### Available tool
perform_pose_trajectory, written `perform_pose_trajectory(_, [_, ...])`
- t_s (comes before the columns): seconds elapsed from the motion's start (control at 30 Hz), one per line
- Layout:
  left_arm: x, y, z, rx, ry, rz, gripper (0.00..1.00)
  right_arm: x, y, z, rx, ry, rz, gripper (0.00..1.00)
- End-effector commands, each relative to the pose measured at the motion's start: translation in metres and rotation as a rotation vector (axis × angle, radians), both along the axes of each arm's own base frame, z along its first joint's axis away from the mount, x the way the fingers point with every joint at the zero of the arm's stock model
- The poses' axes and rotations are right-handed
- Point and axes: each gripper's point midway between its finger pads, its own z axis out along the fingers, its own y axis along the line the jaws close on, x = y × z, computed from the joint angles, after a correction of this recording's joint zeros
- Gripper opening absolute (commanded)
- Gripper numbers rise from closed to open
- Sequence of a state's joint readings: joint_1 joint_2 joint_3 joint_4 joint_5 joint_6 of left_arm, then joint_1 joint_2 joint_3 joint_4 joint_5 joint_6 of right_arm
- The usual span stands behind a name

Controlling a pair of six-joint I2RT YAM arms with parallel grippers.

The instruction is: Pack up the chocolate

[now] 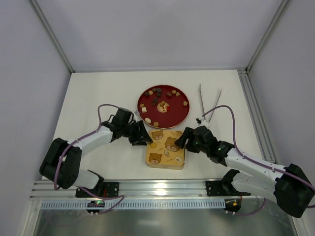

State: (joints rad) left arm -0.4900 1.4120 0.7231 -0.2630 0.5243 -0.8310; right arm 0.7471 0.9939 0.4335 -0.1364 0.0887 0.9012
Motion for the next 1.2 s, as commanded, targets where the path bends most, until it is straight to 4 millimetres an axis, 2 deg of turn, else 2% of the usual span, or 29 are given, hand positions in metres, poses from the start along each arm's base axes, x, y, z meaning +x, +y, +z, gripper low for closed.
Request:
perform_pose_trajectory(0.0, [0.010,-0.014,0.022,-0.058,-0.056,-0.015,0.45,0.013,0.011,0.023,0.042,-0.057,-0.016,0.68])
perform_pose_trajectory(0.43, [0.010,-0.022,0.025,-0.059,-0.058,-0.030,0.45,0.012,0.013,0.021,0.042,-0.051,-0.005,0.65])
perform_pose_trajectory(0.87, [0.001,-0.005,-0.006,0.053,-0.002,-0.001,0.45,0.008,0.007,0.007,0.011,-0.018,-0.021,0.65])
perform_pose_trajectory(1.0, [-0.002,-0.001,-0.014,0.077,0.021,0.010,0.45,0.007,0.006,0.000,0.001,-0.005,-0.023,0.62])
perform_pose_trajectory(1.17, [-0.014,0.007,-0.030,0.099,0.063,0.035,0.45,0.008,0.005,-0.004,-0.027,-0.003,-0.010,0.62])
